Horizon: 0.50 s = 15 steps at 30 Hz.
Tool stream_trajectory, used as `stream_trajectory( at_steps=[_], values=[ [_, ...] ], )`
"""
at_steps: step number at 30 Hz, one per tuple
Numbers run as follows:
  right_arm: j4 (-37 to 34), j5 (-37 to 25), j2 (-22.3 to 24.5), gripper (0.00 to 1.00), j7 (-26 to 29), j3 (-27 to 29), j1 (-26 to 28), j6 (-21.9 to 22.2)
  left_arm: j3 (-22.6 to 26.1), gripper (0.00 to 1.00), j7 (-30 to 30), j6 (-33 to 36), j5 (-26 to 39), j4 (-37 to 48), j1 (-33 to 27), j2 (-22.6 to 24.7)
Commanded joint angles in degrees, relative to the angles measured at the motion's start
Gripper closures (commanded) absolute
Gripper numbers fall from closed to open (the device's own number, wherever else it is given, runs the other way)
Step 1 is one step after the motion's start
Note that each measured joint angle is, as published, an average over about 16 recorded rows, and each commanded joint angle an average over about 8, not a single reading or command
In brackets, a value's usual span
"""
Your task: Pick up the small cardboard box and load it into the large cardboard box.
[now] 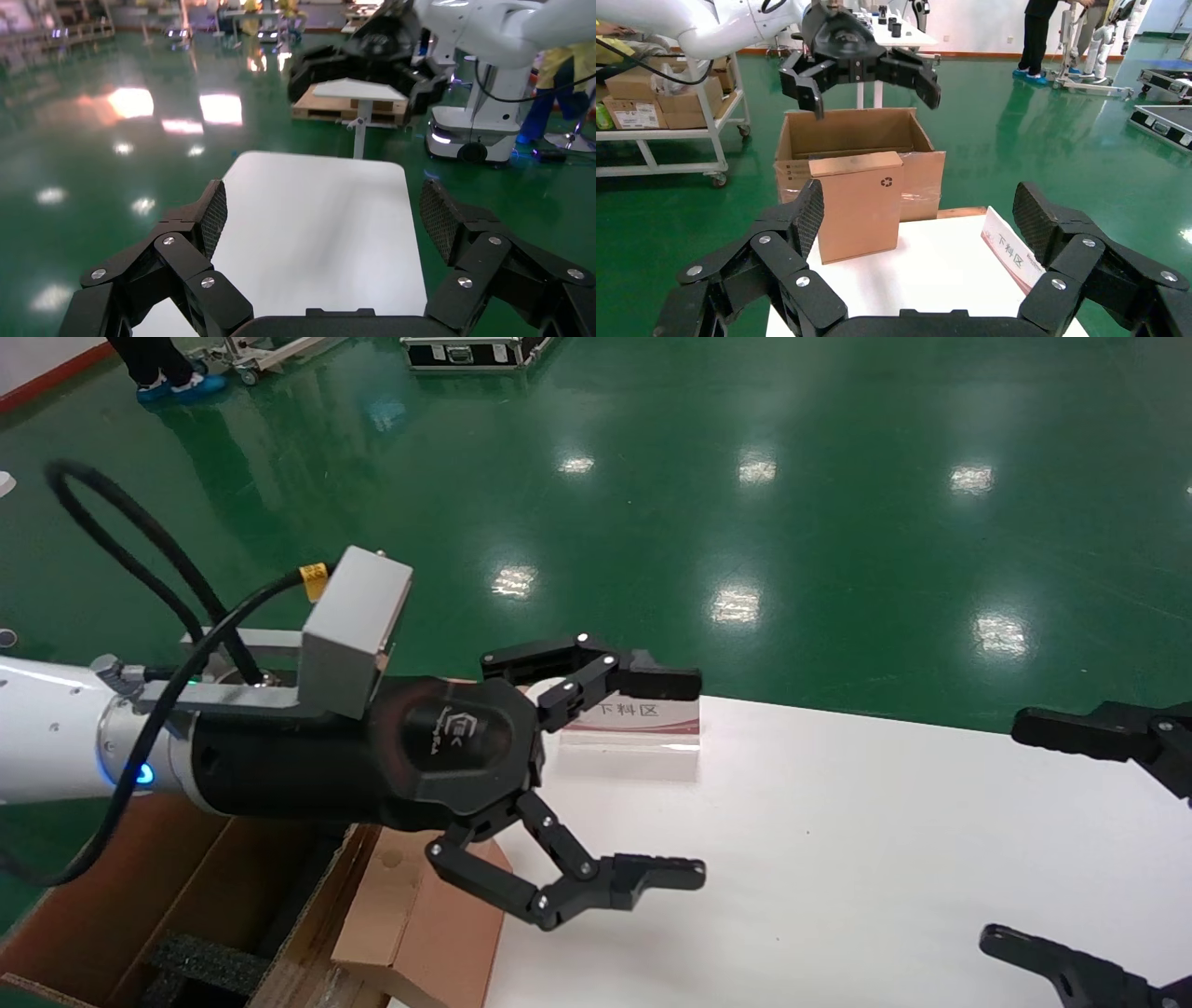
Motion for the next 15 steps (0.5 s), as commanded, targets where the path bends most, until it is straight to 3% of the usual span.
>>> stream_trajectory(
  at_steps=[1,7,15],
  values=[
    [0.0,0.0,0.0,0.00,0.0,0.0,0.0,0.0,0.1,0.00,-0.3,-0.1,0.0,0.5,0.3,-0.2],
    [0.0,0.0,0.0,0.00,0.0,0.0,0.0,0.0,3.4,0.00,-8.3,-1.9,8.4,-2.4,-3.2,-3.6],
    [0.0,0.0,0.0,0.00,0.0,-0.1,0.0,0.0,14.3,0.00,-27.7,4.7,26.8,-4.0,-19.4,-2.2]
  ],
)
